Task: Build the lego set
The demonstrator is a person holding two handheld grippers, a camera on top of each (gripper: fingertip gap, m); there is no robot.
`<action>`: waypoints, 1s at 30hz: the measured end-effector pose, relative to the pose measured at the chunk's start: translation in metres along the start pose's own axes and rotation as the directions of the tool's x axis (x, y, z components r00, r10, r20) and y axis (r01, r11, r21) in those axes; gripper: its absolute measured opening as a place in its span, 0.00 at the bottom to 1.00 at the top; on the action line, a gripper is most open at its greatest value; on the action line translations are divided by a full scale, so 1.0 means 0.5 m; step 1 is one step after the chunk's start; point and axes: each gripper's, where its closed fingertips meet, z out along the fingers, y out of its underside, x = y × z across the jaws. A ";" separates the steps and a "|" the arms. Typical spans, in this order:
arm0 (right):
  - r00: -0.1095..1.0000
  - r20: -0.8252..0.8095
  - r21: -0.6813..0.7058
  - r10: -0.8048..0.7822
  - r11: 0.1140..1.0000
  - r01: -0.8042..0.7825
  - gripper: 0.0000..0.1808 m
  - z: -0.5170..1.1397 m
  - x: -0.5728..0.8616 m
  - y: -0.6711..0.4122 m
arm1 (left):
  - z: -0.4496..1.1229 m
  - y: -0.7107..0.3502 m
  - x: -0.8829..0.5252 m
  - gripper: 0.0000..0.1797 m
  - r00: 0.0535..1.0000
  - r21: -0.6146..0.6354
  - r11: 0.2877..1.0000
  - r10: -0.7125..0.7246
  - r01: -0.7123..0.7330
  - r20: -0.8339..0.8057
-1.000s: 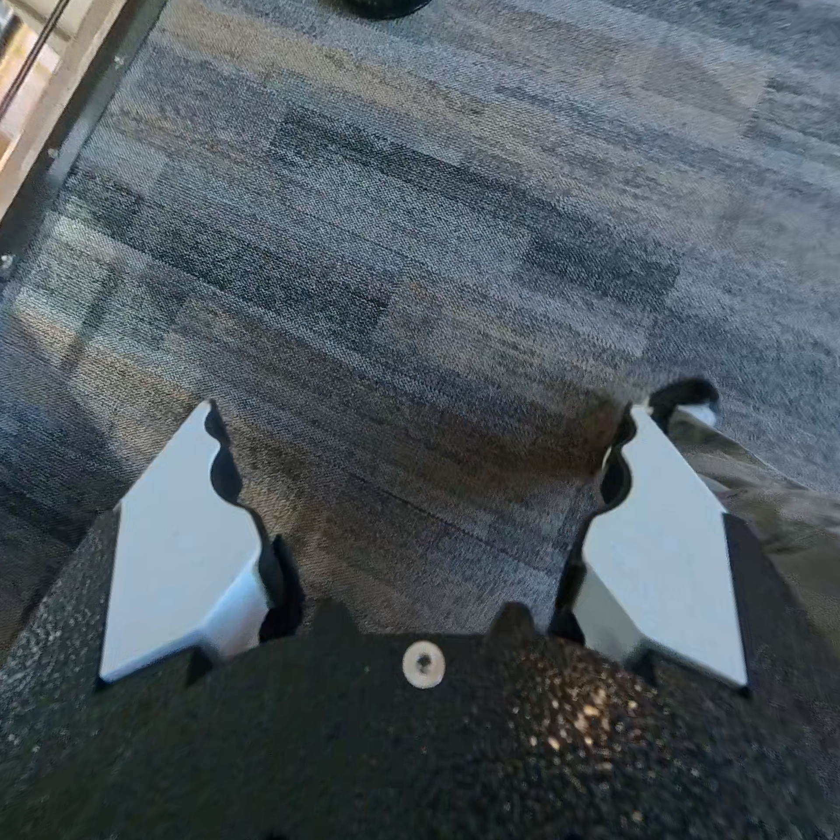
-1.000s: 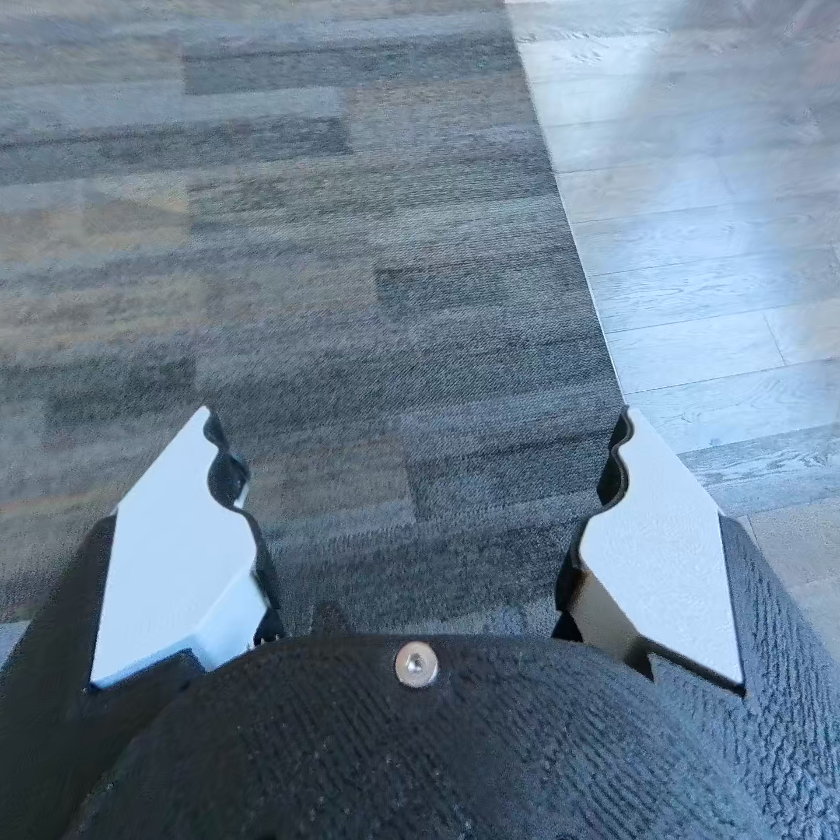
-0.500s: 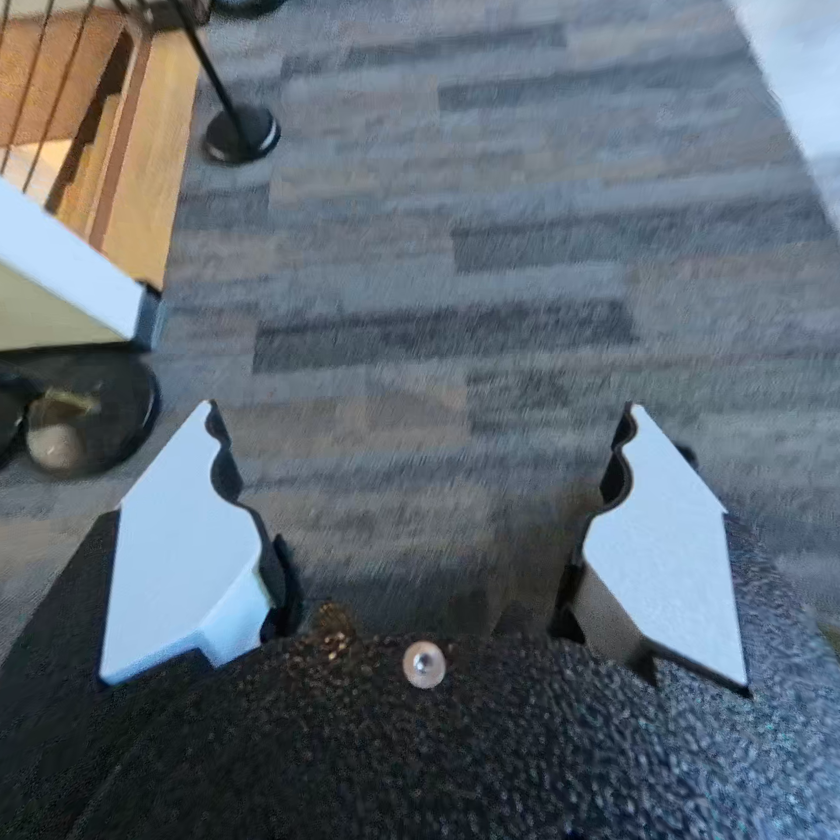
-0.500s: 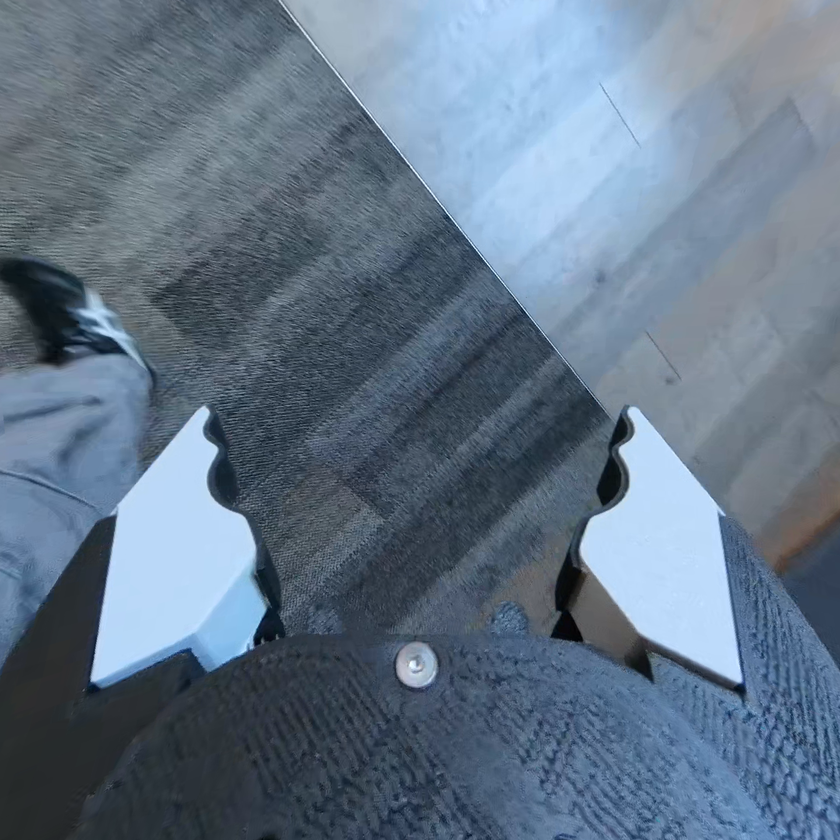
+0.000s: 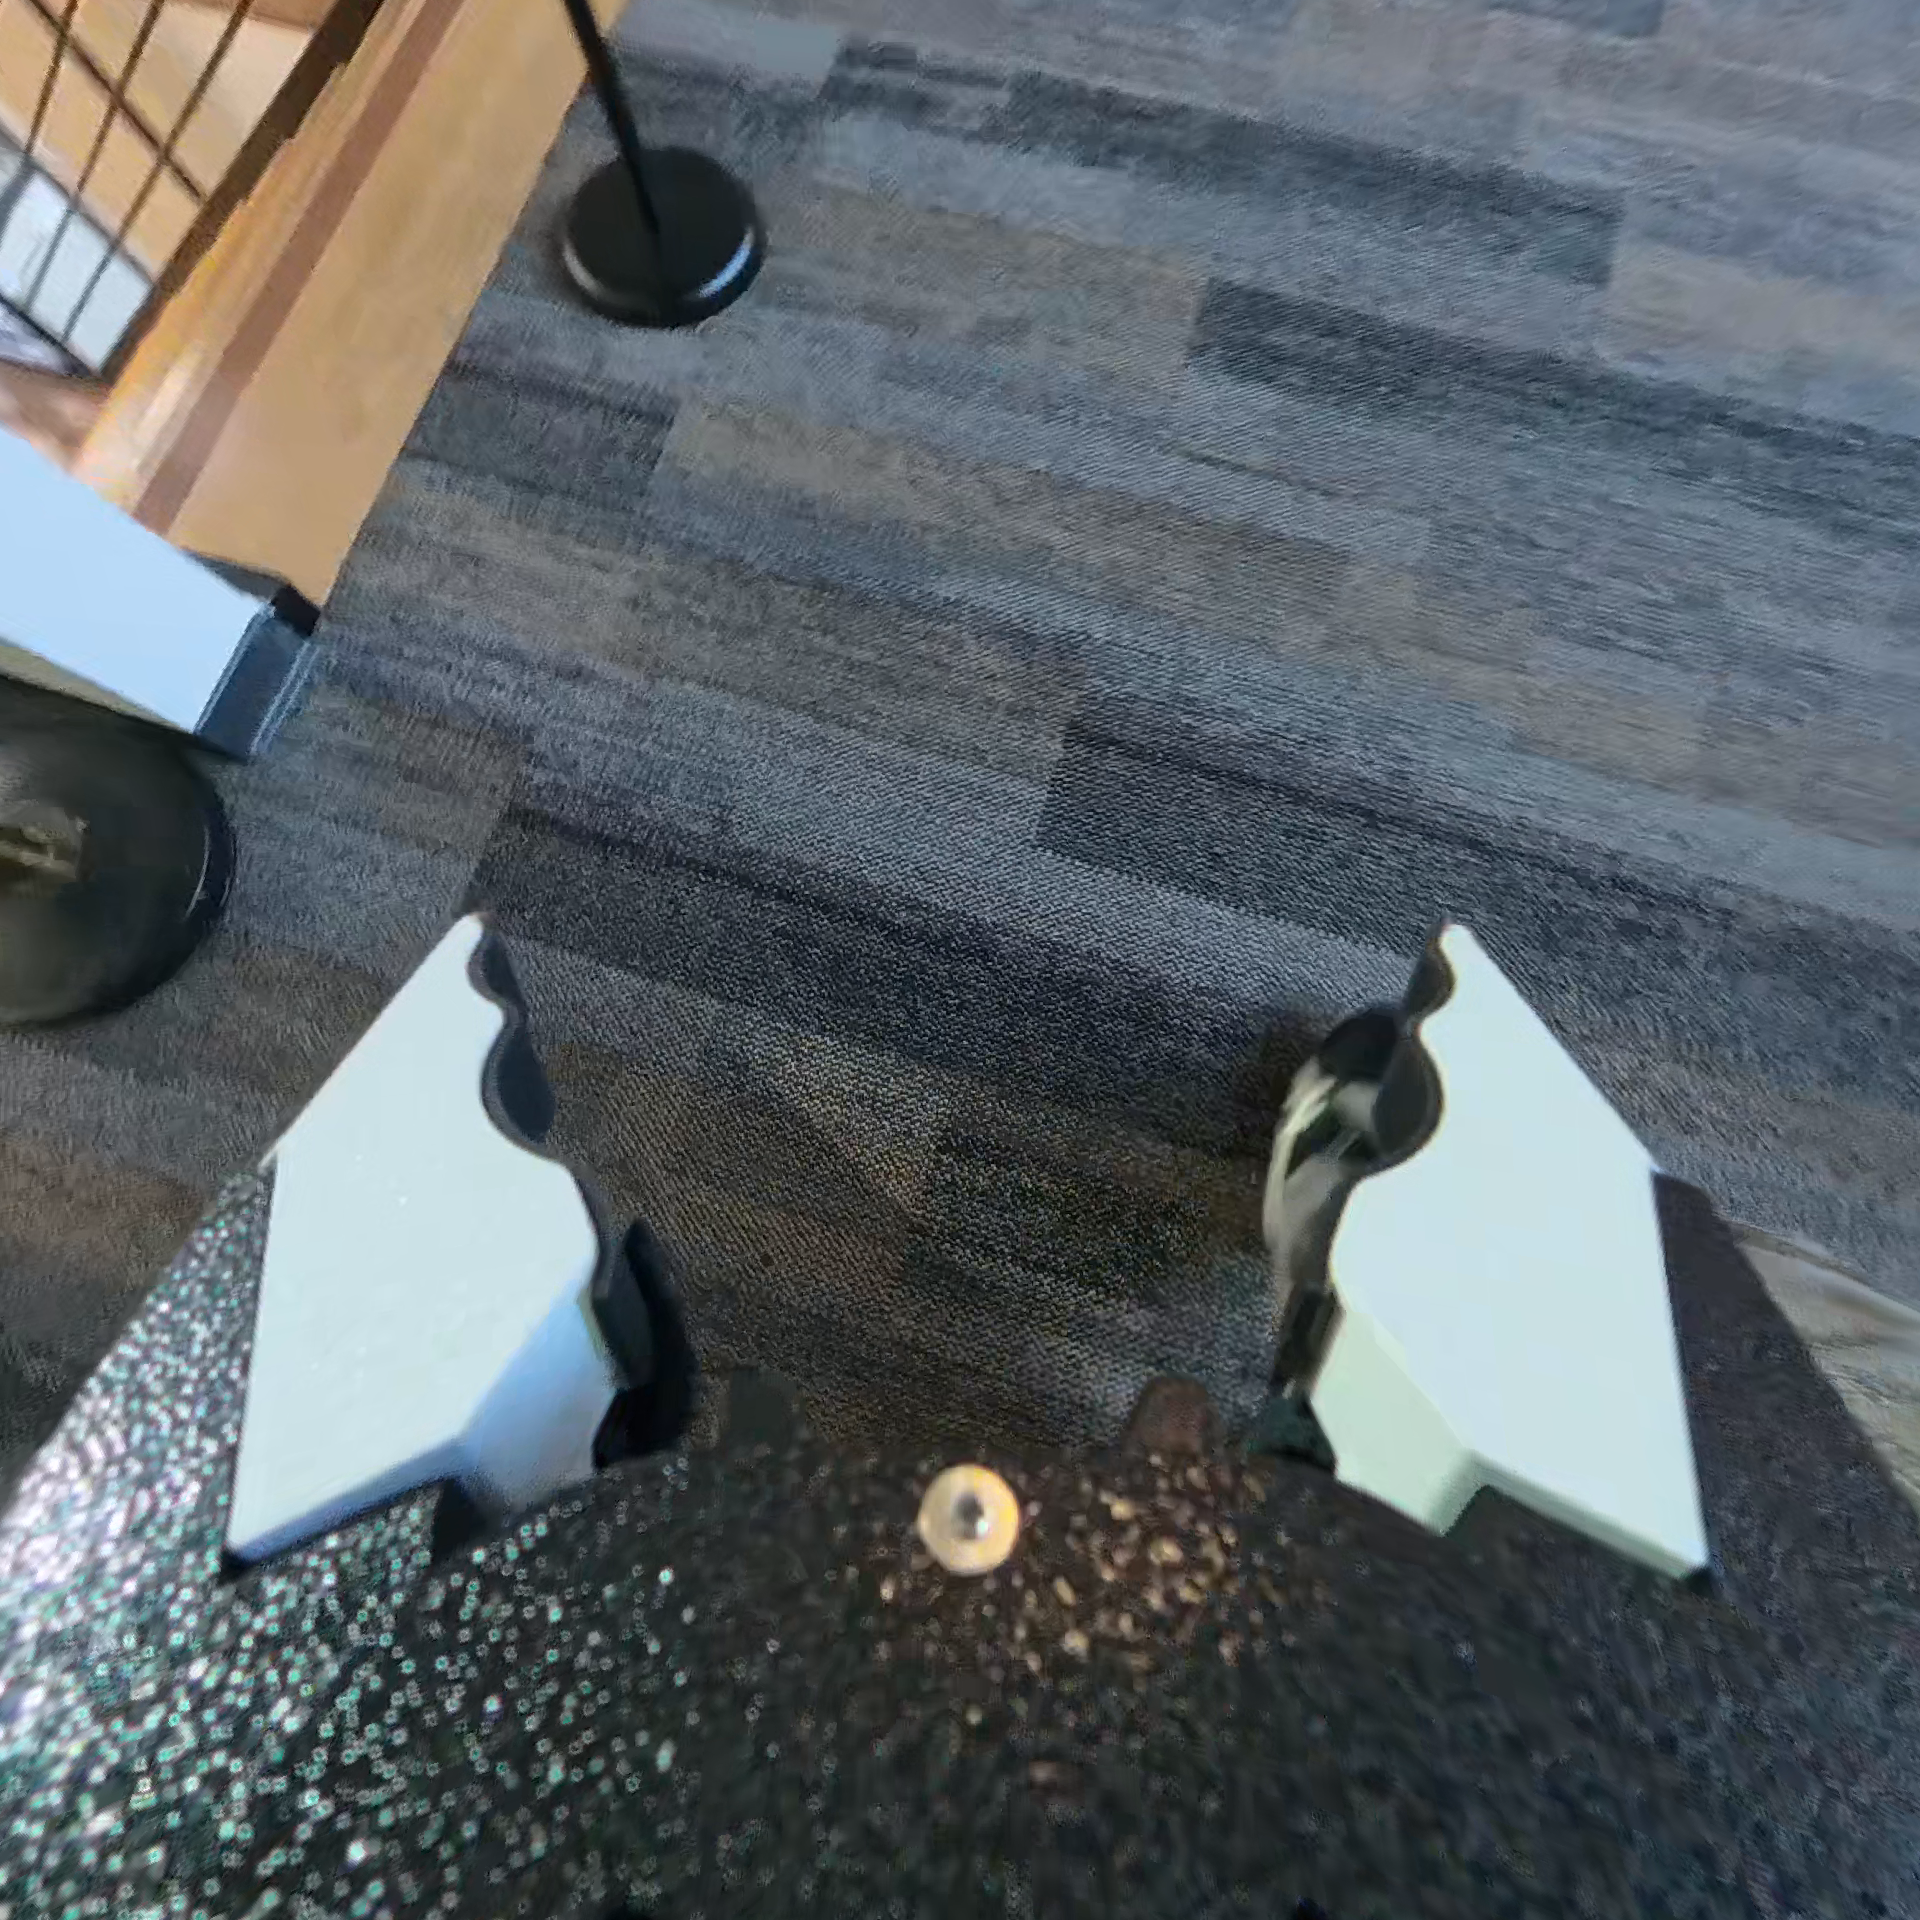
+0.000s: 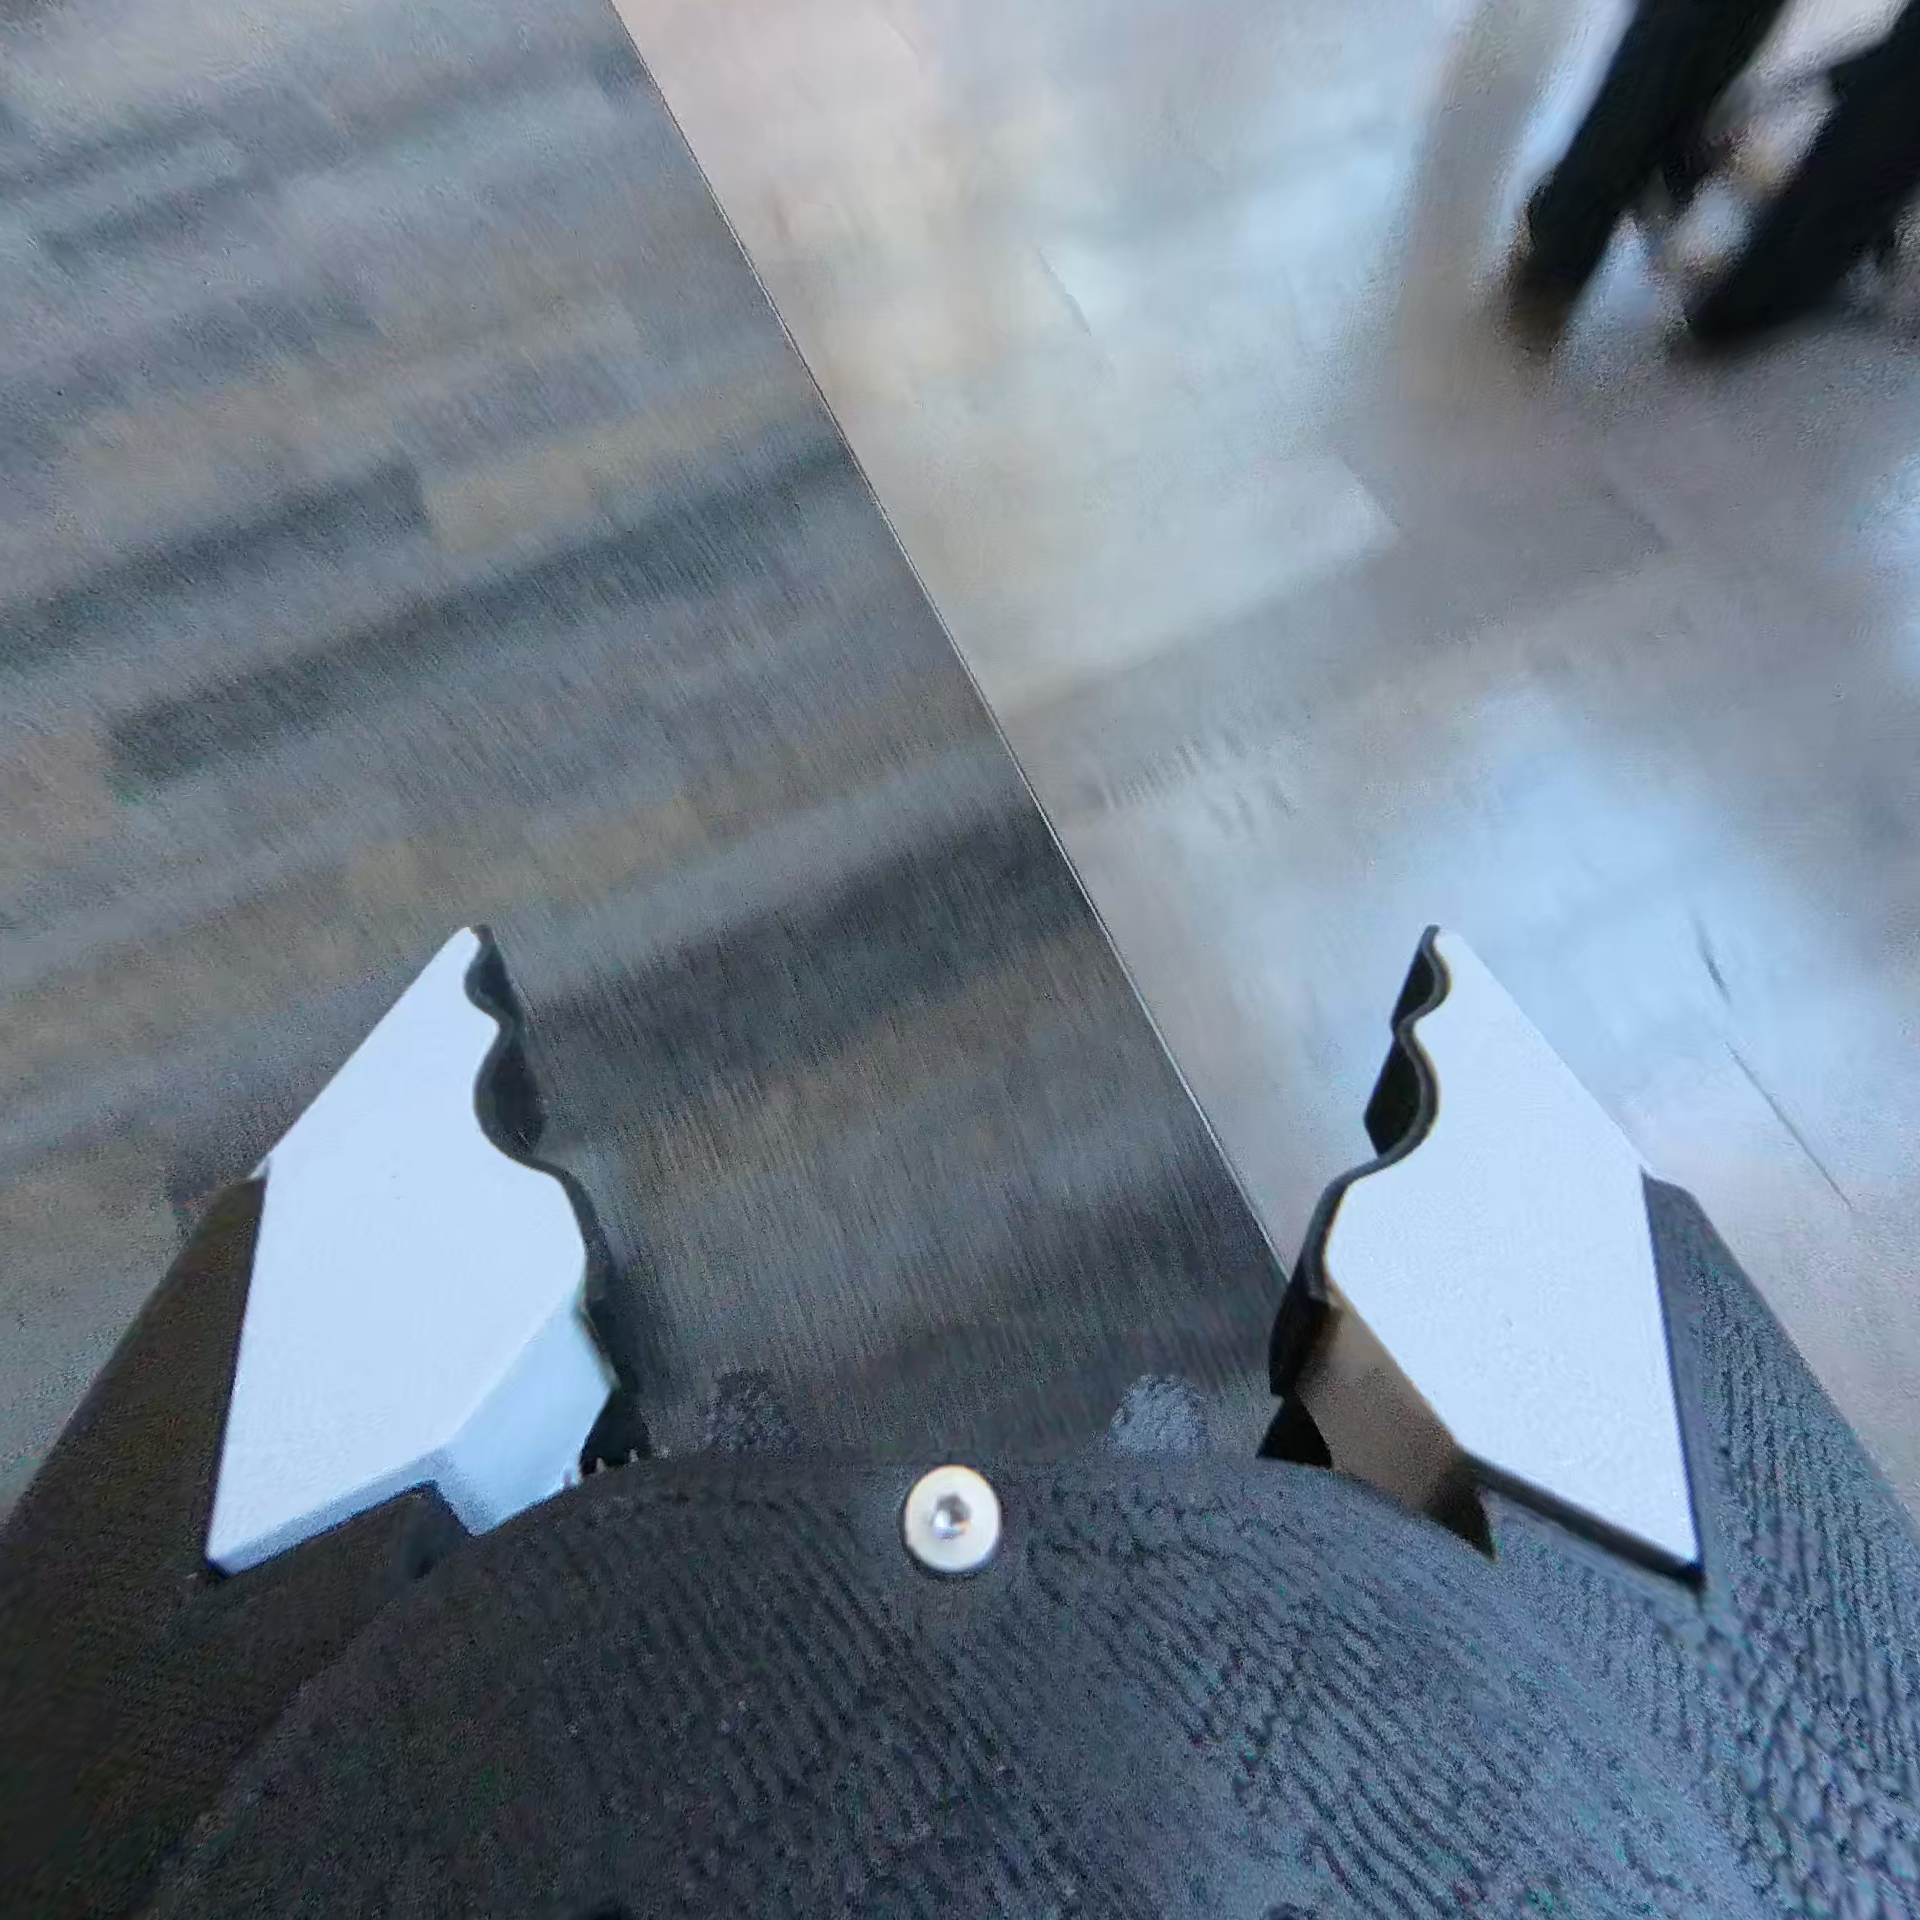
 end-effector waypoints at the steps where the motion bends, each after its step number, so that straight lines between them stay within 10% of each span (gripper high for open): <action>1: 1.000 0.029 0.065 0.010 0.998 -0.012 0.88 0.072 -0.042 -0.095 | 0.037 -0.008 0.005 0.89 0.999 -0.024 0.999 -0.024 0.025 0.035; 7: 0.995 0.073 0.097 0.071 0.992 -0.078 0.88 0.388 -0.164 -0.347 | 0.238 -0.083 0.151 0.89 0.962 -0.205 0.949 -0.206 0.241 0.177; 16: 0.913 -0.341 -0.282 0.224 0.902 -0.326 0.88 0.562 0.081 -0.193 | 0.683 -0.770 0.705 0.89 0.987 0.010 0.990 0.140 -0.140 -0.080; 22: 0.774 -0.573 -0.284 0.271 0.820 -0.498 0.88 0.729 0.230 -0.300 | 0.935 -1.071 1.173 0.89 0.969 0.145 0.987 0.099 -0.067 -0.225; 30: 0.961 -0.204 -0.141 0.188 0.965 -0.219 0.88 1.399 0.074 -1.033 | 1.116 -1.219 1.586 0.89 0.939 -0.026 0.988 0.136 -0.152 -0.315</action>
